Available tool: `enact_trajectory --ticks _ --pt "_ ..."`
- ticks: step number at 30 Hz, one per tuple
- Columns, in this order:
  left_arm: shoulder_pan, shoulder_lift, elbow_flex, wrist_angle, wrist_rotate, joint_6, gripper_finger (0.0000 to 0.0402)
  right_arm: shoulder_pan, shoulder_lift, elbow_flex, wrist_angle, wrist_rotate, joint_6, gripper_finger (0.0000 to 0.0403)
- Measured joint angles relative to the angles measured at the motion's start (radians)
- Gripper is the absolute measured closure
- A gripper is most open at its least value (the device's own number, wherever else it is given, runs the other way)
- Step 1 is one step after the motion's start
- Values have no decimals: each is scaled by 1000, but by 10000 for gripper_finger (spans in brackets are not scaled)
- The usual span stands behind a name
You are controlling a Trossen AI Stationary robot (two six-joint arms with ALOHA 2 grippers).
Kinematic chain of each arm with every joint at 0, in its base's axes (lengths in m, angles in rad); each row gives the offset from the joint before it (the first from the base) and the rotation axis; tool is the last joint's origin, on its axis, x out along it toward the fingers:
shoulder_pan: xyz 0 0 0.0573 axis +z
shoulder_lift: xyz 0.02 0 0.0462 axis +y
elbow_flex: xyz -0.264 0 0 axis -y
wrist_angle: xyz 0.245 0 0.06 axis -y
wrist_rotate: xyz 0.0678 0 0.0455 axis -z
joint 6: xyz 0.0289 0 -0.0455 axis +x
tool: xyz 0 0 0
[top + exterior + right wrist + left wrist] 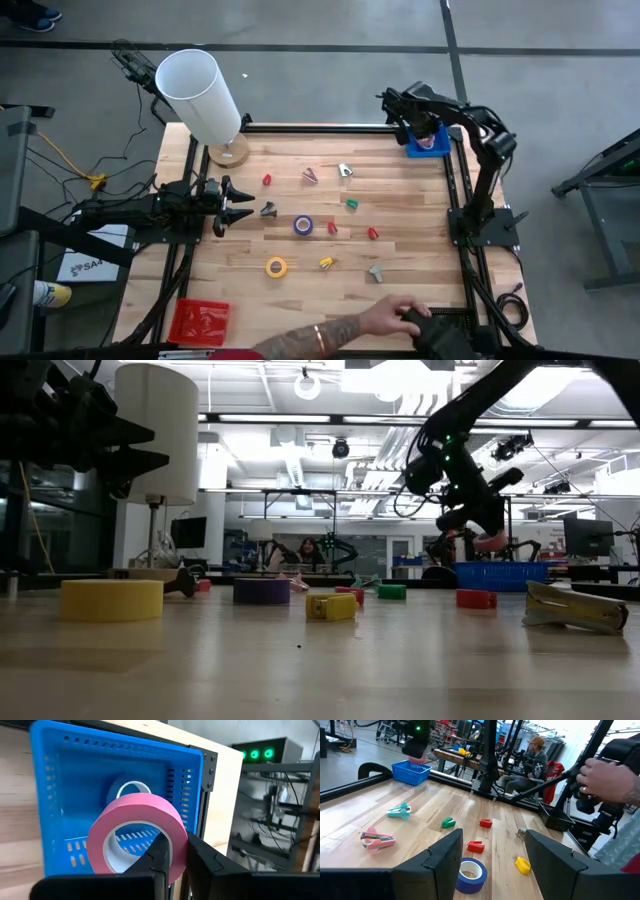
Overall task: Pick and place Stapler, Stapler remover, tape
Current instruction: Put the pink tape into the blue bin, then put the white staple remover into the black bin
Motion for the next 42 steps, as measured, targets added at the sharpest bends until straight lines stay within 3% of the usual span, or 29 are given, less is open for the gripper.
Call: enact_trajectory --ticks 13,17,31,42 --pt "0 0 0 0 0 0 188 -32 156 111 -37 -55 -4 372" --pt "0 0 0 0 0 0 188 -36 175 115 -48 -60 -3 345" --pt "0 0 0 0 0 0 188 -38 174 115 -45 -92 -14 321" --pt "0 0 0 0 0 0 188 -29 69 115 -23 -100 -31 320"
